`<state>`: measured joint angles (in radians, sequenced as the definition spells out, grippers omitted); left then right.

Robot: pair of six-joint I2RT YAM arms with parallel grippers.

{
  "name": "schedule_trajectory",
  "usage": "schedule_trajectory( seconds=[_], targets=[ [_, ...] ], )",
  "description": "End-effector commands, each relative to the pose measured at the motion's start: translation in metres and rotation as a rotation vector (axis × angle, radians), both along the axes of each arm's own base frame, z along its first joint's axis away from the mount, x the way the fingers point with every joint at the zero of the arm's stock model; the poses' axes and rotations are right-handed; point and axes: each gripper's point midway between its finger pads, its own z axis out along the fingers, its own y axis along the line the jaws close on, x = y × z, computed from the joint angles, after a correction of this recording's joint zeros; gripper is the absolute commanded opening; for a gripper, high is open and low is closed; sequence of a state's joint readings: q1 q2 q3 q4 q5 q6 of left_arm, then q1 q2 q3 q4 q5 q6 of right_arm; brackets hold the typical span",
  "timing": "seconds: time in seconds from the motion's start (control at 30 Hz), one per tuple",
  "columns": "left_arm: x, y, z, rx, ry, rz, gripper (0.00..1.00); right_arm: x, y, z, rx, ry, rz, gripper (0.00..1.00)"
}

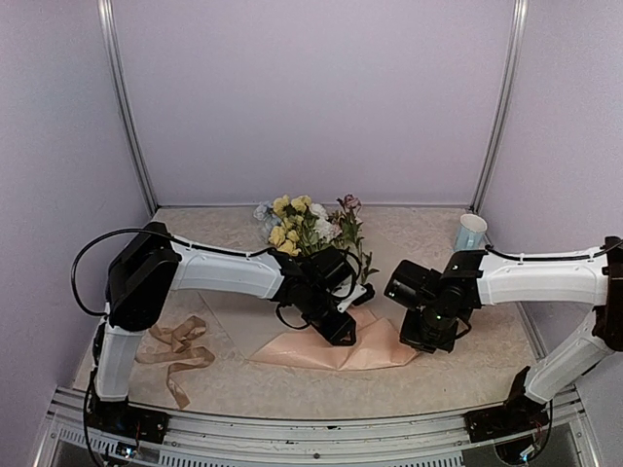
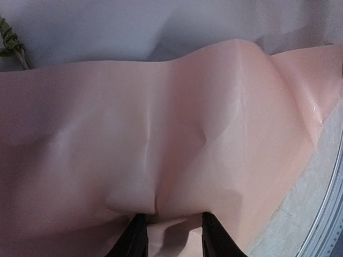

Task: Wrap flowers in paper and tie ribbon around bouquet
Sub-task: Pick up the one-fourth-folded wrapping paper from the center of the board, then fold the one-fourth-folded wrapping paper at the center of the board.

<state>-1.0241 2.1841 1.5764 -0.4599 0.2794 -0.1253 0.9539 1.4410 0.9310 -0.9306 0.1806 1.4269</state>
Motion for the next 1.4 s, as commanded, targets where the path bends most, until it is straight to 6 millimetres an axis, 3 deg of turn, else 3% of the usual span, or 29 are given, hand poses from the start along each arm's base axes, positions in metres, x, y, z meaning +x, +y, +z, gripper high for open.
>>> schedule_trajectory(
  seconds=[0.0, 0.1, 0.3, 0.43, 0.53, 0.67, 0.8, 1.03, 1.17, 1.27, 1.37],
  targets=[
    [0.004, 0.019, -0.019, 0.083, 0.049, 0.032, 0.35, 0.006, 0.005, 0.018, -0.136, -0.05, 0.076, 0.0],
    [0.001, 0.022, -0.028, 0.097, 0.071, 0.035, 0.36, 0.01, 0.025, 0.035, -0.196, -0.108, 0.161, 0.0],
    [0.007, 0.032, -0.032, 0.082, 0.106, 0.071, 0.36, 0.024, 0.099, 0.074, -0.218, -0.278, 0.437, 0.0],
    [0.009, 0.036, -0.034, 0.062, 0.138, 0.079, 0.36, 0.025, 0.143, 0.077, -0.164, -0.352, 0.62, 0.0],
    [0.009, 0.039, -0.036, 0.058, 0.15, 0.085, 0.36, 0.026, 0.147, 0.082, -0.143, -0.375, 0.617, 0.0],
    [0.009, 0.04, -0.036, 0.048, 0.159, 0.089, 0.35, 0.033, 0.148, 0.11, -0.091, -0.48, 0.62, 0.0],
    [0.01, 0.041, -0.037, 0.02, 0.183, 0.094, 0.36, 0.021, 0.198, 0.137, 0.17, -0.629, 0.852, 0.0],
    [0.011, 0.046, -0.035, -0.026, 0.215, 0.112, 0.36, 0.025, 0.206, 0.101, 0.1, -0.625, 0.954, 0.0],
    [0.011, 0.047, -0.034, -0.055, 0.237, 0.114, 0.36, 0.013, 0.218, 0.067, 0.111, -0.542, 1.064, 0.0],
    [0.017, 0.053, -0.032, -0.094, 0.25, 0.146, 0.36, 0.007, 0.223, 0.048, 0.113, -0.511, 1.113, 0.0],
    [0.03, 0.056, -0.019, -0.118, 0.196, 0.179, 0.39, 0.011, 0.219, 0.042, 0.083, -0.519, 1.105, 0.0]
  ],
)
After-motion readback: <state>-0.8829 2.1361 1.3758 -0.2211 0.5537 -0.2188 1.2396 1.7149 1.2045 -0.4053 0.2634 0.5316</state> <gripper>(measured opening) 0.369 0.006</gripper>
